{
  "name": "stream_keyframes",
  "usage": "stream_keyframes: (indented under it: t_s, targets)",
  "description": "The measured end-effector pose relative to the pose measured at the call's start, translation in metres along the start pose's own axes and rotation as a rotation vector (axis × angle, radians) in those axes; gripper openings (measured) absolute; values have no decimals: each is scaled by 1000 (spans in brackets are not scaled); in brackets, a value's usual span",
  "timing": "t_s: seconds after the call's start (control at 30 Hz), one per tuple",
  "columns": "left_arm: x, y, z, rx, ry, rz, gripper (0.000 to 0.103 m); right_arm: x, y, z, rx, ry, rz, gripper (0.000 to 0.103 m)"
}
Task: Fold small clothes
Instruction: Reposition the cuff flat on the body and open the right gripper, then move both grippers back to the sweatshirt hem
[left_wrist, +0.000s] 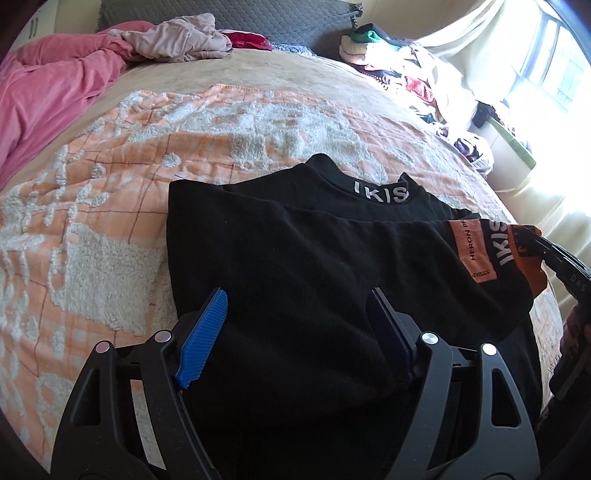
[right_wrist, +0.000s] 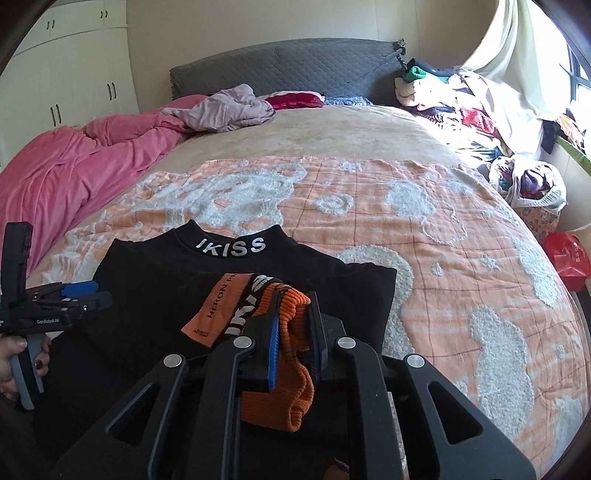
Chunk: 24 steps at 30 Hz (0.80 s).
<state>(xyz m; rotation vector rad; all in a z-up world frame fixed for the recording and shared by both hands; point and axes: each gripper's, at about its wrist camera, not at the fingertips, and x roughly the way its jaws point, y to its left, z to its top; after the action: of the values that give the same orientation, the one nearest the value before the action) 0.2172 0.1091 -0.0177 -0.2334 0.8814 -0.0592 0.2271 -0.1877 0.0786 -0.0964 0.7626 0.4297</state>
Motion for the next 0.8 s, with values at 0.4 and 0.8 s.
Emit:
stream_keyframes:
  t_s: [0.4,0.8]
  targets:
    - [6,-13,-4,54,30,10,64,1,3,-8,9,26,-59,20]
    - [10,-7,-19,37,43,18,64,24,59,-28,-111,143,96,39]
